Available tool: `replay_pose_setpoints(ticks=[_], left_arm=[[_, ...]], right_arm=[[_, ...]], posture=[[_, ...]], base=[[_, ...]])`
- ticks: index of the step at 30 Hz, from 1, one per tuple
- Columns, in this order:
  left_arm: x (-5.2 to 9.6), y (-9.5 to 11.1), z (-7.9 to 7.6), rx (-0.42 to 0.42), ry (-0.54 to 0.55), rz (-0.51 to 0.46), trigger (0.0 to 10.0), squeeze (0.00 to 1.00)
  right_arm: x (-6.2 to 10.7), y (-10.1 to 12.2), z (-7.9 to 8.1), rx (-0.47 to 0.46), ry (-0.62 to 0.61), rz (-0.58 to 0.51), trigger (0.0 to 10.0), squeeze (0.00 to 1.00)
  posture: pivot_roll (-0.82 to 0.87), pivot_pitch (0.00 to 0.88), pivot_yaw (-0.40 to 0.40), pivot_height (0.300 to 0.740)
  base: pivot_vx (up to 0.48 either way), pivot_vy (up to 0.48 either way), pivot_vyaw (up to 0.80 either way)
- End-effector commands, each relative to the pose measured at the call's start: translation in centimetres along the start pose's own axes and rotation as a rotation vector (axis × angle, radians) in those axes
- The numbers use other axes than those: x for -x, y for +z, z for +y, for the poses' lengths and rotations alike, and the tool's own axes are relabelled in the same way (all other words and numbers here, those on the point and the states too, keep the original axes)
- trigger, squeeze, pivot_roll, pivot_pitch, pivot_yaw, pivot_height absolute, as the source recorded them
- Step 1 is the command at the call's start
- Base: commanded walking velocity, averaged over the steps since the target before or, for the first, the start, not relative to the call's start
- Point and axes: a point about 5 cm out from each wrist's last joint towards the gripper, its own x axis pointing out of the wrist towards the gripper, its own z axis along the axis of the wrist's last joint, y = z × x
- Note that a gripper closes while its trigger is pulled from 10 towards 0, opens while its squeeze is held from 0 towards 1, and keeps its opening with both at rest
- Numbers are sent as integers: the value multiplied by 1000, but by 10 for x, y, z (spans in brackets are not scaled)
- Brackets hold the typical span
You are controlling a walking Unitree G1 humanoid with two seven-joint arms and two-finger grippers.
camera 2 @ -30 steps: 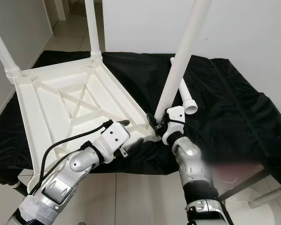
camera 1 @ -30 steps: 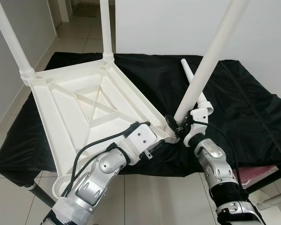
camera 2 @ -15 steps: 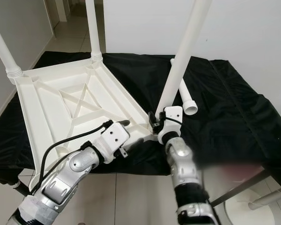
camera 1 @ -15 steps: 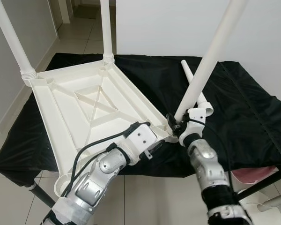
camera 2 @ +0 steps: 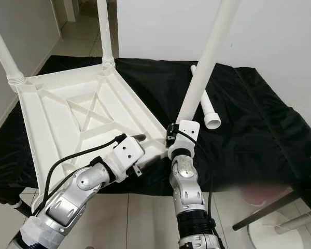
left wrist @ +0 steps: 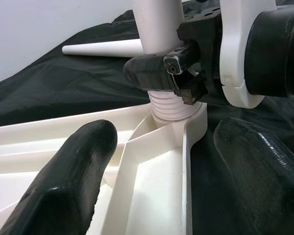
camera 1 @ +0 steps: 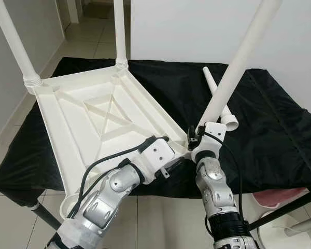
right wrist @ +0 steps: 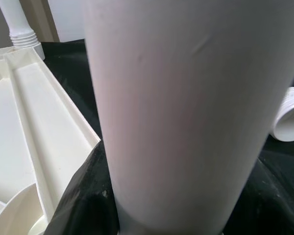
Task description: Building children table
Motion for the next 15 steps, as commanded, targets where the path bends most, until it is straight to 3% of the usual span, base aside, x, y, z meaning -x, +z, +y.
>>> replay_pose_setpoints(ticks=[1,5,10,11,12,15], left_arm=[[-1,-1,-3,2,-15,3,10000,0],[-2,-1,-4,0,-24,2,10000,0],[-2,-1,-4,2,-28,1,10000,0],[-2,-1,-4,4,-27,1,10000,0],[-2,-1,-4,4,-27,1,10000,0],[-1,0,-4,6,-24,1,10000,0]], right_arm=[[3,-7,-7,-25,-5,27,10000,1000],[1,-2,-9,-56,56,8,10000,1000],[-3,10,-18,39,151,-62,10000,1000],[-4,10,-22,41,214,-48,10000,35],[-4,10,-22,41,214,-48,10000,35],[-8,13,-27,66,376,-29,10000,0]], posture=[[17,14,-50,740],[16,14,-50,740],[15,14,-52,740],[16,14,-52,740],[16,14,-52,740],[14,18,-51,740]], base=[[0,0,0],[0,0,0],[0,0,0],[0,0,0],[0,0,0],[0,0,0]])
